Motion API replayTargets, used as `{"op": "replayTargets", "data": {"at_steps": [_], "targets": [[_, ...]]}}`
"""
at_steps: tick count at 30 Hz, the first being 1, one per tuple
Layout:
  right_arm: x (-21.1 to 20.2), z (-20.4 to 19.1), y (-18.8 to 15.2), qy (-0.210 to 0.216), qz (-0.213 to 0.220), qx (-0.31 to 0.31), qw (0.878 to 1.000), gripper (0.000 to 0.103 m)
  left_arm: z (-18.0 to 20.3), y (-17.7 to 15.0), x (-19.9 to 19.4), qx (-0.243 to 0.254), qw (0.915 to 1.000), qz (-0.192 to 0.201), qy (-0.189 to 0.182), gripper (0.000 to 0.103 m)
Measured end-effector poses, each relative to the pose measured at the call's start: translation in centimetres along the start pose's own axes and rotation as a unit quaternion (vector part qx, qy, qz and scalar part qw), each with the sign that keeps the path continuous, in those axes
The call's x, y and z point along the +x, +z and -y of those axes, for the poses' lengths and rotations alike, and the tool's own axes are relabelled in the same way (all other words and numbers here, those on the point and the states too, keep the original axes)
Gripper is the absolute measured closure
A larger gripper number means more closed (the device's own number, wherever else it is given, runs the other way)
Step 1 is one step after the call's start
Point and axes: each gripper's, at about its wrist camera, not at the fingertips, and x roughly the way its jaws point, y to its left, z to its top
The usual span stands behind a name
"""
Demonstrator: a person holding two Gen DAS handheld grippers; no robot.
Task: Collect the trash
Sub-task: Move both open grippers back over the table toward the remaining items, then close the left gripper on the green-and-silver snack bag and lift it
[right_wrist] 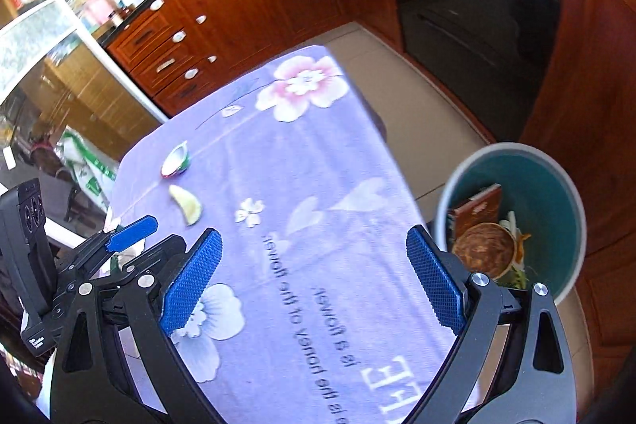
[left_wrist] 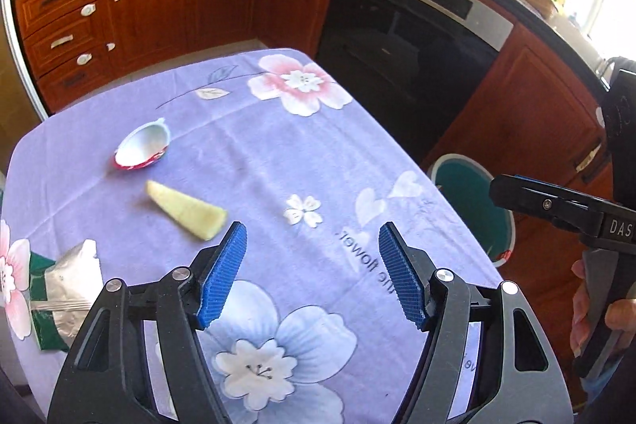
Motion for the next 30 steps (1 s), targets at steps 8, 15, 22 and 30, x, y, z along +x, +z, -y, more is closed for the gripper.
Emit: {"op": "replayTargets", "data": {"at_steps": [8,15,22,30], "targets": [[1.7,-6.2,-0.1,0.008,-0.018,-0.050,0.999,0.013,-6.3,-2.1,-2.7,-0.049,0.9985,0.010,0.021,0.031],[4.0,-10.3,-0.4,0.016,-0.036,-0.081,0.996,0.013,-11.8,-3.9,-4.0,-0.091,0.9949,0.007,0.044,0.031],[7.6,-13.3,-0.9,0.025,-0.067,-0.102,0.992,0.013,-16.0,-5.5,-4.7,-0.103,0.9918,-0.004,0.075,0.031],[11.7,-16.3,-1.0,0.035,-0.099,-0.130,0.986,0.013,-21.3,-7.6,-5.3,-0.136,0.9847,-0.014,0.107,0.030]]}}
